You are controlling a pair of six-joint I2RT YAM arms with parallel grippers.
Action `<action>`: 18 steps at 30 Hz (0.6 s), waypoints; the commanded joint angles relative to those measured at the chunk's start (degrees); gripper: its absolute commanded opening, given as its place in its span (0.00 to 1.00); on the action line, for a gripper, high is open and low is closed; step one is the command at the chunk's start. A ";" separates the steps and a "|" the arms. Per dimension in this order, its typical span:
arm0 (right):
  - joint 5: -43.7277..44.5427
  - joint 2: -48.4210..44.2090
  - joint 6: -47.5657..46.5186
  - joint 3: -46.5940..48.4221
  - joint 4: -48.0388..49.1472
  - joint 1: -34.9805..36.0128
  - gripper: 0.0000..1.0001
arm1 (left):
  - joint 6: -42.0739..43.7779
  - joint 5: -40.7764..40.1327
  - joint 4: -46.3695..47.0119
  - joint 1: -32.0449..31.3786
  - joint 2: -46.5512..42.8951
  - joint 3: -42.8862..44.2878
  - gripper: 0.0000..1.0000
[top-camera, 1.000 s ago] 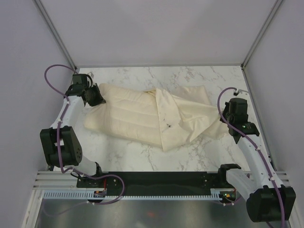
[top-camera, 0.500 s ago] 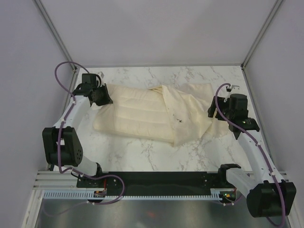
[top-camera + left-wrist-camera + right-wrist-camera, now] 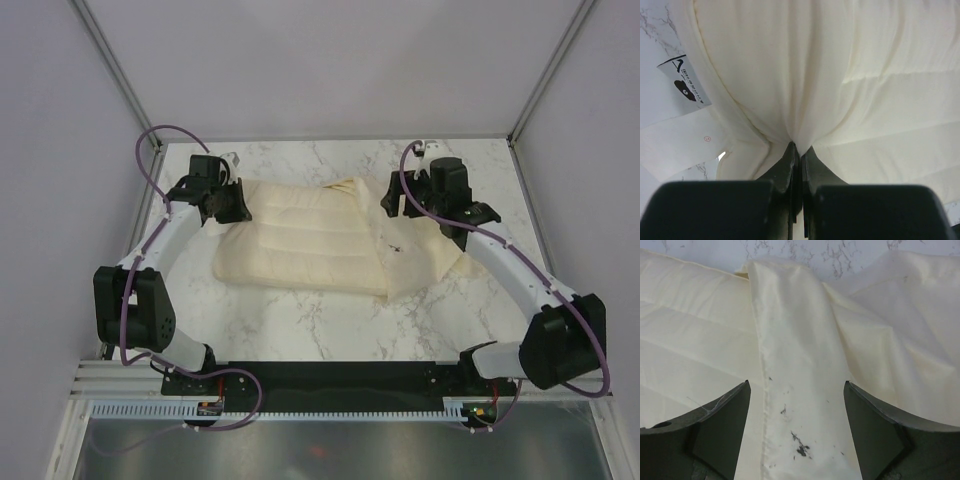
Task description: Remove the pillowcase from the pillow
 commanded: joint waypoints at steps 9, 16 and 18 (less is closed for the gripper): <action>-3.78 24.34 1.40 17.14 15.37 2.56 0.84 | 3.03 1.40 2.42 -2.33 0.19 1.23 0.02; 0.26 36.59 2.18 14.97 18.79 3.88 0.77 | 3.29 1.48 2.33 -2.68 0.89 1.32 0.02; 0.35 36.51 3.59 10.51 22.47 4.06 0.61 | 3.38 1.31 2.33 -2.77 0.80 1.32 0.02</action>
